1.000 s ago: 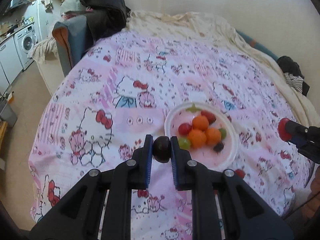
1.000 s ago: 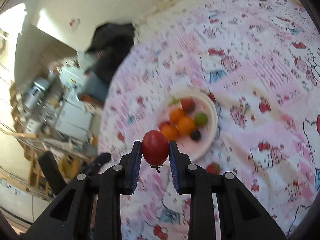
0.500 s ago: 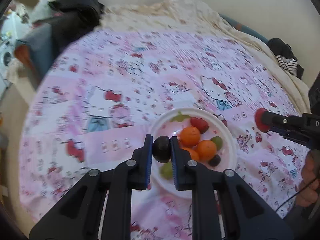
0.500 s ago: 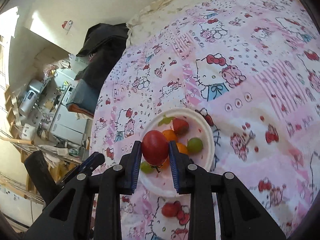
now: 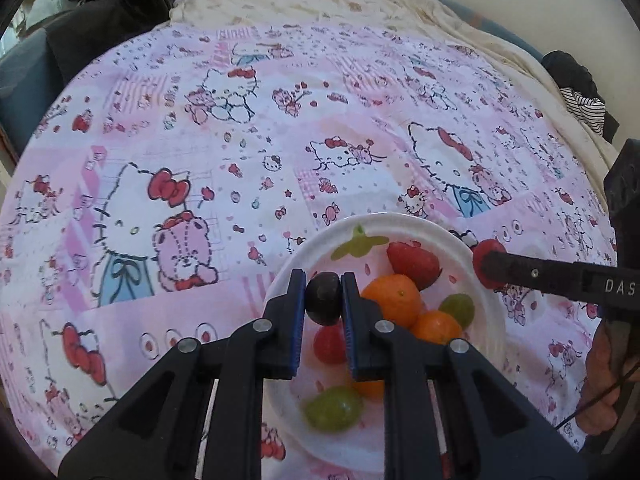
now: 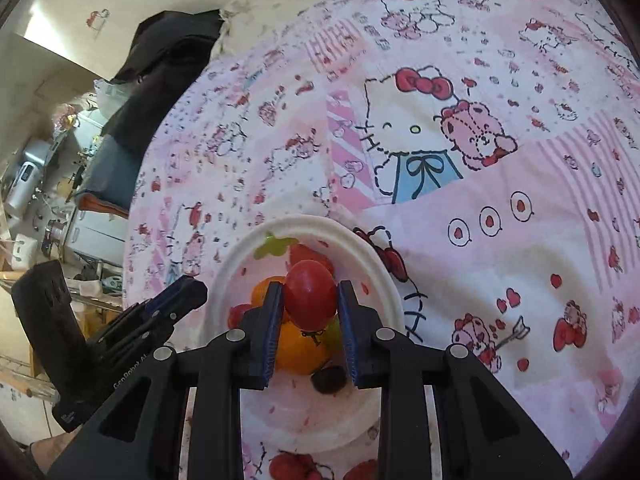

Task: Organize fruits
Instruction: 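Carry the dark grape and tomato into the pink plate and open both tools, then withdraw both tools from the plate toward the last red fruit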

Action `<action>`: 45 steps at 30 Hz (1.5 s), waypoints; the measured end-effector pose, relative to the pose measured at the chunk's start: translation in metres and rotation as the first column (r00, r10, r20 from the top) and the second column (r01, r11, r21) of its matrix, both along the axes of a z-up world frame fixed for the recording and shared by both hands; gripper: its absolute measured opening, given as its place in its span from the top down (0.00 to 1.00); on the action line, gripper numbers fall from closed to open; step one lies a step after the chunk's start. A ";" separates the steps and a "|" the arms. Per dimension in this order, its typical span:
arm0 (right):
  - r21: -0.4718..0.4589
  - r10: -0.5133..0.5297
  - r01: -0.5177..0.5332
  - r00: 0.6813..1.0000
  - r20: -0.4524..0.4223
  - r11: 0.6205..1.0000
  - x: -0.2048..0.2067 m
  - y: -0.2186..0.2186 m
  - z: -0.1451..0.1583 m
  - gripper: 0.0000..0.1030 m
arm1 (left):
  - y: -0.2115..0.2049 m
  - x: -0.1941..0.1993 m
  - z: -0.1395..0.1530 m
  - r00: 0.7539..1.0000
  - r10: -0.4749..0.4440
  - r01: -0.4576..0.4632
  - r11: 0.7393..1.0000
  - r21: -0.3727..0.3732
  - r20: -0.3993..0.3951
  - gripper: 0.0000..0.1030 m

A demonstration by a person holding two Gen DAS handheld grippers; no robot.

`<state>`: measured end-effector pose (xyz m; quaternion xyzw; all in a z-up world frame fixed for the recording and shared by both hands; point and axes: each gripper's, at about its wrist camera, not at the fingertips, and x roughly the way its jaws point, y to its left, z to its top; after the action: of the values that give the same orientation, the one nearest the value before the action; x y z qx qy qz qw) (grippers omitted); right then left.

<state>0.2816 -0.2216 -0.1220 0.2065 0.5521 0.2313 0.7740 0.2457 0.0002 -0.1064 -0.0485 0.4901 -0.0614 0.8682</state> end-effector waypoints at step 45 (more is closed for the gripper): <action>-0.131 -0.034 0.041 0.998 0.060 0.991 -0.069 -0.025 0.044 0.27 | 0.034 -0.082 0.067 0.988 0.140 -0.140 0.990 -0.008 0.062 0.43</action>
<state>0.2124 -0.2461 -0.0776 0.1583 0.5397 0.1855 0.8058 0.1635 0.0345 -0.0394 -0.0823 0.4579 -0.0027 0.8852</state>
